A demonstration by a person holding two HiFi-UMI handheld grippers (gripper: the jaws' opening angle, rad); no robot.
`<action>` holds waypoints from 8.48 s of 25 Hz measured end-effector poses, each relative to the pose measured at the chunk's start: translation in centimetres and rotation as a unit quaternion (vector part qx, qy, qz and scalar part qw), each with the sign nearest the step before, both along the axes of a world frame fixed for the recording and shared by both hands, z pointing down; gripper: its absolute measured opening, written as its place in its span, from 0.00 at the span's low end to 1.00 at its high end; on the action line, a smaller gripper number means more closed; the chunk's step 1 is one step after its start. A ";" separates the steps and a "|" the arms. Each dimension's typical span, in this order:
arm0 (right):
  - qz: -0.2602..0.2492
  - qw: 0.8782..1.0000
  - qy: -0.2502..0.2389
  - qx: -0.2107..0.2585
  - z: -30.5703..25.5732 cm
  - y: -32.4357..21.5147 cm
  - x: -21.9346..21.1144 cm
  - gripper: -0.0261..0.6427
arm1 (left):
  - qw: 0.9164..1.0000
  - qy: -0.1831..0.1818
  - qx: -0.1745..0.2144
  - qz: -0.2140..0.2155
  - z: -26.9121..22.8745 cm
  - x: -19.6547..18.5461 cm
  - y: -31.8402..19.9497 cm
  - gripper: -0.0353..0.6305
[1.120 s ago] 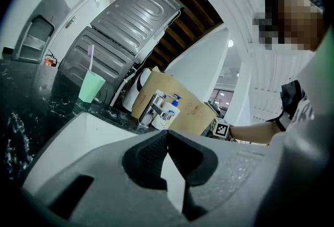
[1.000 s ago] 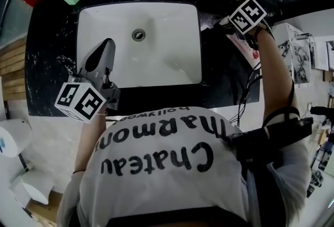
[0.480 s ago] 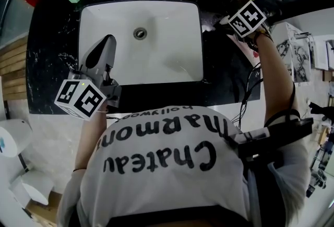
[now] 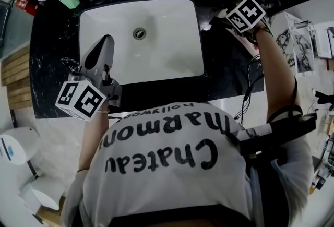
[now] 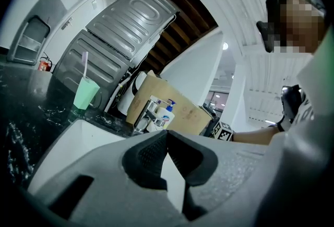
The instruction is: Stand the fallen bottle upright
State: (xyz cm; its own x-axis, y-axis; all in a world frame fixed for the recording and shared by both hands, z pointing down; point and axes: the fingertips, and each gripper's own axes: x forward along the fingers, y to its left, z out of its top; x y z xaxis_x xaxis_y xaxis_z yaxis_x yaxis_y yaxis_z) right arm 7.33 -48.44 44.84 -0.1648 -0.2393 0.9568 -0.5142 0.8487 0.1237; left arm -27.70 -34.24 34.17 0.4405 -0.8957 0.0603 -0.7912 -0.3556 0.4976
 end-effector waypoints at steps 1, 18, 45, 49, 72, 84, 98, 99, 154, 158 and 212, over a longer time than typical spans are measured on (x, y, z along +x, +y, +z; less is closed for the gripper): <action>0.002 1.000 -0.002 0.003 -0.1 0.0 0.0 0.31 | 1.000 0.000 0.001 0.001 0.0 0.0 0.1 0.08; 0.047 0.993 -0.078 0.076 -4.3 -0.3 -0.5 0.31 | 1.000 0.004 0.026 0.001 -2.5 0.3 1.1 0.08; 0.115 0.919 -0.290 0.240 -15.3 2.5 6.2 0.31 | 0.998 -0.004 0.059 -0.006 -7.0 9.7 4.5 0.07; 0.120 0.904 -0.319 0.259 -16.6 3.6 7.6 0.31 | 0.998 -0.007 0.065 -0.005 -7.7 11.8 5.3 0.07; 0.111 0.840 -0.435 0.305 -19.7 9.7 13.6 0.31 | 0.996 -0.009 0.066 -0.053 -7.8 19.6 11.7 0.07; 0.113 0.827 -0.461 0.302 -19.9 10.8 15.3 0.31 | 0.996 -0.005 0.060 -0.069 -8.1 21.1 13.0 0.07; 0.100 0.829 -0.453 0.313 -19.4 11.8 16.1 0.31 | 0.994 -0.023 0.055 -0.089 -7.7 22.5 15.8 0.08; 0.100 0.829 -0.452 0.314 -19.3 11.8 16.0 0.31 | 0.994 -0.023 0.054 -0.092 -7.6 22.3 16.1 0.07; 0.100 0.823 -0.454 0.325 -19.6 14.4 17.0 0.43 | 0.981 -0.001 0.037 -0.189 -5.5 18.7 28.4 0.07; 0.102 0.821 -0.462 0.319 -19.1 15.0 16.9 0.48 | 0.981 0.015 0.035 -0.188 -5.0 18.6 28.4 0.07; 0.391 0.770 -0.385 0.325 -8.9 51.6 14.9 0.06 | 0.989 -0.030 0.035 0.139 -2.3 17.6 33.6 0.07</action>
State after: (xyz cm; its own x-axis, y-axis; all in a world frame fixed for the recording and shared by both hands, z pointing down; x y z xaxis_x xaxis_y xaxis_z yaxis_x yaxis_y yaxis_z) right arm 22.18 3.16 35.95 -0.1855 -0.9409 0.2835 -0.9702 0.1298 -0.2044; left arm -10.05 -0.61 31.85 0.6680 -0.7433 0.0349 -0.6850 -0.5959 0.4193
